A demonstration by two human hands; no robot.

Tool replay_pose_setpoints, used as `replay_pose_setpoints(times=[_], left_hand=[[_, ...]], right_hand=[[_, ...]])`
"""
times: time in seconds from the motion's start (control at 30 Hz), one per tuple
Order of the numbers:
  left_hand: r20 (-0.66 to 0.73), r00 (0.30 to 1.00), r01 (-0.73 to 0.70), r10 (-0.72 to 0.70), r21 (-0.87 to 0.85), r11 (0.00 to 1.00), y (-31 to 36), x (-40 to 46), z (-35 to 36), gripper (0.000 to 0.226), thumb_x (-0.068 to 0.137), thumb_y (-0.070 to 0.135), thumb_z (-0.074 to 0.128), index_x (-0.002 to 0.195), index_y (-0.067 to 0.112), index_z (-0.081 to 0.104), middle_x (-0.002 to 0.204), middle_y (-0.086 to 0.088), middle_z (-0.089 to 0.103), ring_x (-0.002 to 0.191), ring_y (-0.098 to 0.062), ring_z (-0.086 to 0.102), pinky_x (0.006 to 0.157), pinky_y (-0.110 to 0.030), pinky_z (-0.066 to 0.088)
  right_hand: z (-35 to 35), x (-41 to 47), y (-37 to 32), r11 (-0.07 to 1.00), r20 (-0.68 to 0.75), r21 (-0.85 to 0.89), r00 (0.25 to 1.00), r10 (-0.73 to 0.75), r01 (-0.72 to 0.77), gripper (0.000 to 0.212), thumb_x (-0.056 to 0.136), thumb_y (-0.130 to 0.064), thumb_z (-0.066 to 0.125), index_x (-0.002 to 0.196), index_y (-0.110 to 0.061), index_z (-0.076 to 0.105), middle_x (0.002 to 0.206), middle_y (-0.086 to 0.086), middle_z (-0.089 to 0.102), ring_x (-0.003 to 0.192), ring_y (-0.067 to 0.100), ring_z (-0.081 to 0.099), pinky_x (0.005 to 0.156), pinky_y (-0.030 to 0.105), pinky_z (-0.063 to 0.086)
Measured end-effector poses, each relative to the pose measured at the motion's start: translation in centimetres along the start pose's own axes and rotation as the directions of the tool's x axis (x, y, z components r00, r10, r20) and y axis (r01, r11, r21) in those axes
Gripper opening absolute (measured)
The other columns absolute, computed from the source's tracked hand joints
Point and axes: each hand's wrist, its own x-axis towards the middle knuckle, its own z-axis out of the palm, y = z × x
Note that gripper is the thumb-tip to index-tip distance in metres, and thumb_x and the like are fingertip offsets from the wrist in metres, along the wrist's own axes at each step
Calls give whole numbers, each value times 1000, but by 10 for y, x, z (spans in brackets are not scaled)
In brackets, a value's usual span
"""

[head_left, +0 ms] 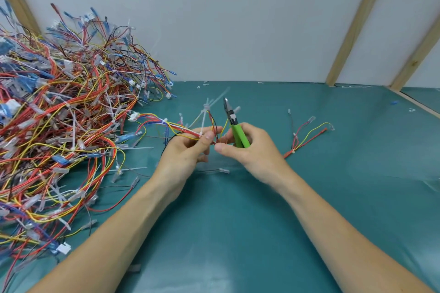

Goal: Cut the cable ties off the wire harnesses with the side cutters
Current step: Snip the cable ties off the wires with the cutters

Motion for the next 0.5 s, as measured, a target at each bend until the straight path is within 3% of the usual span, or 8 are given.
replay_pose_setpoints(times=[0.13,0.27,0.37,0.5], left_hand=[[56,998,10,-10,-1,1000,3,-1,1,41,84,33,67,121,13,69,80,4,68,74,-7,60,66,-20,50],[87,992,96,-87,-107,990,5,-1,0,34,84,35,69,110,15,74,105,2,76,87,-10,70,65,-20,53],[5,986,160,-165,-274,948,8,1,-1,29,79,42,71,98,22,76,105,0,76,87,-11,72,63,-22,52],[-73,989,113,-127,-172,979,5,3,-6,12,85,36,74,90,25,75,98,3,75,86,-11,70,65,-26,49]], right_hand=[[2,0,2,996,3,91,1000,13,-13,29,81,-18,87,81,-18,59,60,-18,59,55,2,51,55,12,40],[-3,1,-2,983,-74,180,997,-4,17,31,82,-11,86,81,-18,55,71,-7,64,60,12,52,59,23,45],[-5,1,-3,988,-149,120,986,-78,97,29,83,-6,82,86,-13,54,73,-10,63,64,16,50,63,28,45],[2,-5,-1,994,-71,-10,992,-106,105,27,82,-12,82,83,-14,55,70,-12,64,61,11,52,64,27,46]])
